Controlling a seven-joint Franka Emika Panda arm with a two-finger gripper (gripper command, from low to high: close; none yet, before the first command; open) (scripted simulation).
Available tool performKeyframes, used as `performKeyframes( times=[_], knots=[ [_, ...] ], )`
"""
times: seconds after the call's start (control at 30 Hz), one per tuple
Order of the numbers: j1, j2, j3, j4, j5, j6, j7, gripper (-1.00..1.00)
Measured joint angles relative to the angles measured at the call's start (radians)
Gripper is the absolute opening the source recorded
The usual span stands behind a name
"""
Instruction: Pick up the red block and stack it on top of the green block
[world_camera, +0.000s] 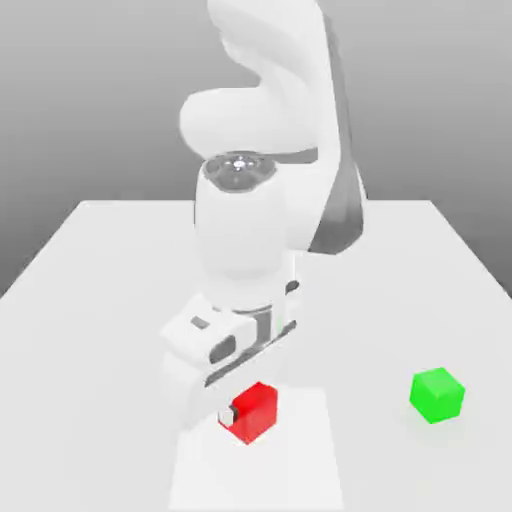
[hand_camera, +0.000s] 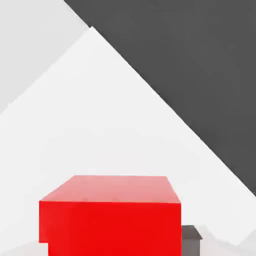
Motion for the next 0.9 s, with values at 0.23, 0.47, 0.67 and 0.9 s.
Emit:
performKeyframes(
  times=[0.23, 0.47, 0.67, 0.9],
  knots=[
    [0.144, -0.046, 0.086, -0.016, 0.01, -0.029, 0.022, -1.0],
    [0.271, -0.094, 0.168, -0.032, -0.017, -0.055, 0.07, -1.0],
    [0.398, -0.116, 0.207, -0.044, -0.066, -0.065, 0.129, -1.0],
    [0.416, 0.058, 0.177, -0.038, -0.103, 0.102, 0.159, 1.0]
  ],
)
